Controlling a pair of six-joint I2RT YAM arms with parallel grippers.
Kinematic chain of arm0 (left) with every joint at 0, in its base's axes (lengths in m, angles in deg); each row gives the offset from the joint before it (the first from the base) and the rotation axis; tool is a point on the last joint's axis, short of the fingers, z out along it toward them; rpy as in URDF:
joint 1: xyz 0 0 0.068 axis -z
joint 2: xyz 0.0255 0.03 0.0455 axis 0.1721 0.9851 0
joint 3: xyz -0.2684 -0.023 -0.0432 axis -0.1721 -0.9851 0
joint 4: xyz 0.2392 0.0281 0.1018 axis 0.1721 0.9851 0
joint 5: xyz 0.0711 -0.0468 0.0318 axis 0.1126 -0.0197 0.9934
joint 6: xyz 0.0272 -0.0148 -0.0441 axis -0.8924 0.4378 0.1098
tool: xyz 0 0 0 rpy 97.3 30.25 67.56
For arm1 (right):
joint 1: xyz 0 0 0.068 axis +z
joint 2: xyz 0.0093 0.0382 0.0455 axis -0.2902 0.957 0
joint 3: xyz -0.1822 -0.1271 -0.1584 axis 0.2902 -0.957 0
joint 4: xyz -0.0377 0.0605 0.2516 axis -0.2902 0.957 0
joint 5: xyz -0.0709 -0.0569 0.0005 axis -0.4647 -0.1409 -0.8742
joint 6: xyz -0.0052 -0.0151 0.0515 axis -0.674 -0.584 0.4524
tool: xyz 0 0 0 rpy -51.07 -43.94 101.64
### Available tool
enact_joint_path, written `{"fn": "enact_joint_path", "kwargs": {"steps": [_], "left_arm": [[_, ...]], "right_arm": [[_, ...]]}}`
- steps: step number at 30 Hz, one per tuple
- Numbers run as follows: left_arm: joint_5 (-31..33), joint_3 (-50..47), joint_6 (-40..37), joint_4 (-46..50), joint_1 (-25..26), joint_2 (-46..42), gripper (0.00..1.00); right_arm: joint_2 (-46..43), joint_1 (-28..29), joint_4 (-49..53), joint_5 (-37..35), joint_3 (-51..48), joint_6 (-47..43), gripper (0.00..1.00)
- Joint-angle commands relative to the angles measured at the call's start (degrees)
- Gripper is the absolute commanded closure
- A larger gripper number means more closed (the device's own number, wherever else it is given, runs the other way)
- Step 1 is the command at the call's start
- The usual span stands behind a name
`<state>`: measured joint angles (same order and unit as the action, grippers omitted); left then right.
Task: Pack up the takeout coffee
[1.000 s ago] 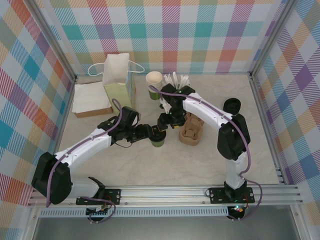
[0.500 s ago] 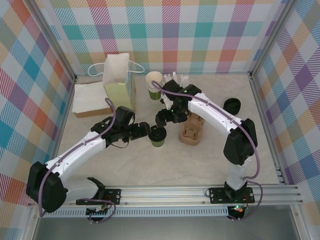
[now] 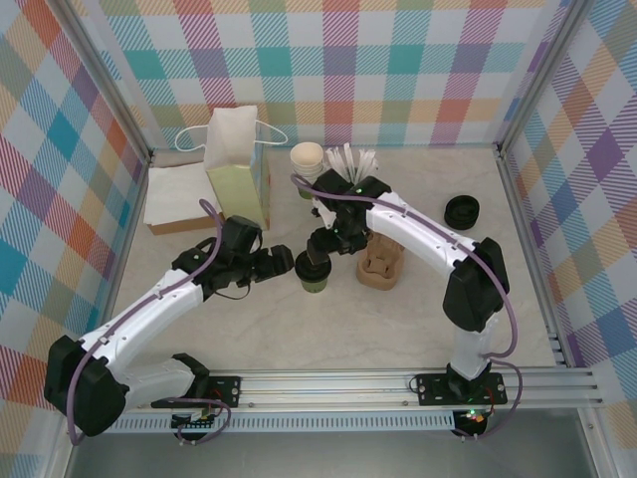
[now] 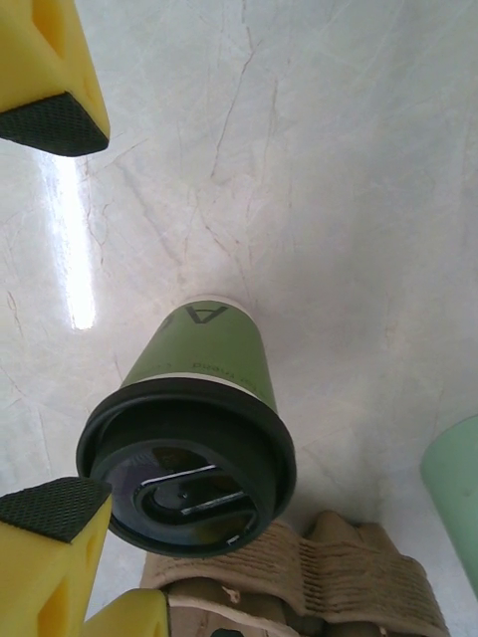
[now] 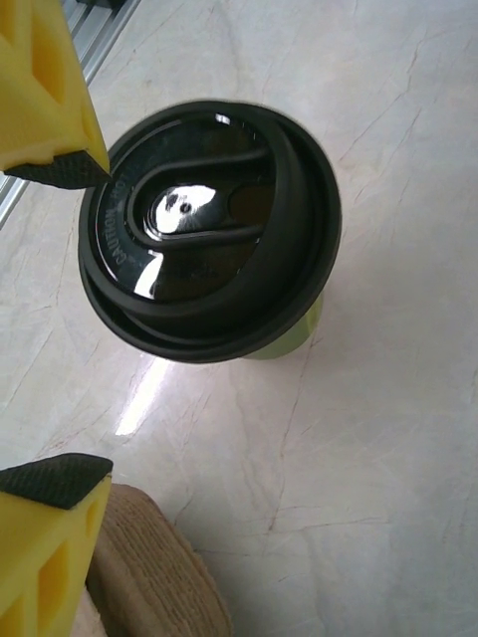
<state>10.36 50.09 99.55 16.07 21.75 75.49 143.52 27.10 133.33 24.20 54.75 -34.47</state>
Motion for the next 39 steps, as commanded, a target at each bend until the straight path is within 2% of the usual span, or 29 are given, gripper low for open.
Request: {"fn": "enact_joint_path", "kwargs": {"steps": [1,6,15,39], "left_arm": [[-4.35,-0.42,0.82,-3.98,-0.55,2.19,0.15],[-7.67,0.68,0.79,-7.33,-0.57,5.83,0.15],[-8.48,1.42,-0.34,-7.77,-0.56,10.52,0.17],[-4.52,-2.78,-0.74,-5.42,-0.57,10.78,0.19]], "right_arm": [[1.10,-0.11,1.61,-0.46,-1.19,0.47,0.29],[1.91,-0.11,0.82,0.24,-1.91,0.80,0.29],[3.21,-0.23,0.64,0.01,-2.16,0.93,0.30],[6.25,-0.22,3.85,-1.64,-7.80,-0.21,0.34]]}}
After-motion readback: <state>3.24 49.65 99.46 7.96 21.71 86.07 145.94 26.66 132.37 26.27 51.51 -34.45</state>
